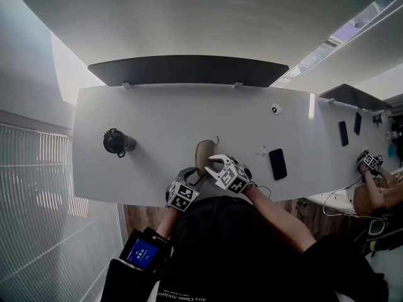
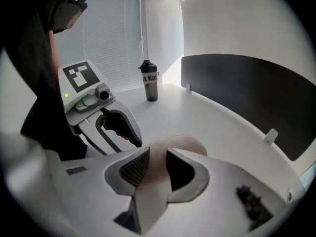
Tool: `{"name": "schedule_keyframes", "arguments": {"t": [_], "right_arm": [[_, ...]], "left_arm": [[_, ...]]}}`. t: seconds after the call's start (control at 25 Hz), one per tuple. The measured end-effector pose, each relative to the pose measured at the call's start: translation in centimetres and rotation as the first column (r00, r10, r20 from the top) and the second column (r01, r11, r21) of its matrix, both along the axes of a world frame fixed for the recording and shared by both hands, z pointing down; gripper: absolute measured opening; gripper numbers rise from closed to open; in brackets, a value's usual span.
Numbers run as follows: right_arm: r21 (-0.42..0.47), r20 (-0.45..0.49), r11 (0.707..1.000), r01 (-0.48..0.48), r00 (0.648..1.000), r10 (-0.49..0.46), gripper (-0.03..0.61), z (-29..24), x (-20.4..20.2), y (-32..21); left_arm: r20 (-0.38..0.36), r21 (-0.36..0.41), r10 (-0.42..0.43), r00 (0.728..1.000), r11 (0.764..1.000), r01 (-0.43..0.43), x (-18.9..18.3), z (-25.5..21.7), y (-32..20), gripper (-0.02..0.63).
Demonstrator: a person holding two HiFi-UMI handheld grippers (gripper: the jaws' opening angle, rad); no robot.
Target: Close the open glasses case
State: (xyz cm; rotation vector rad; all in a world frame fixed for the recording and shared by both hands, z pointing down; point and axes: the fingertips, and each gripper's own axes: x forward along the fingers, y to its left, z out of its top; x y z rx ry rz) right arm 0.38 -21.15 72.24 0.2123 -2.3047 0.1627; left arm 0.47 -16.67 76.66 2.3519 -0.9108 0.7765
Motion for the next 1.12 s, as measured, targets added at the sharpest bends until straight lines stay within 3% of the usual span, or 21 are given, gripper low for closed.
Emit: {"name": "schedule_keyframes", "arguments": {"t": [0.28,0.48,0.84,1.12], "right_arm": [[-0.027,0.038,0.999,-0.018,0.999,0.019,0.105,-0.06,0.13,-0.37],[-0.030,0.001,1.000,0.002,1.000,-0.002,0.103,-0.02,-0.06,-0.32],[-0.045,-0.073,0.999,0.014,0.997,-0.018,0.103,0.23,-0.31,-0.34],[-0.065,-0.044,0.996,-0.057,0.998,0.054,0.087,0.23,-0.02,-0.62]], "left_arm": [[-0.028,-0.011,-0.016,0.999,1.000,0.016,0.00,0.24,0.00,0.174],[-0.060,0.004,-0.012,0.998,1.000,0.012,0.07,0.30,-0.28,0.175],[-0.101,-0.034,-0.019,0.995,0.999,0.016,-0.21,-0.20,-0.50,0.175],[-0.063,-0.037,-0.023,0.998,0.999,0.021,-0.03,-0.27,-0.34,0.176]]}}
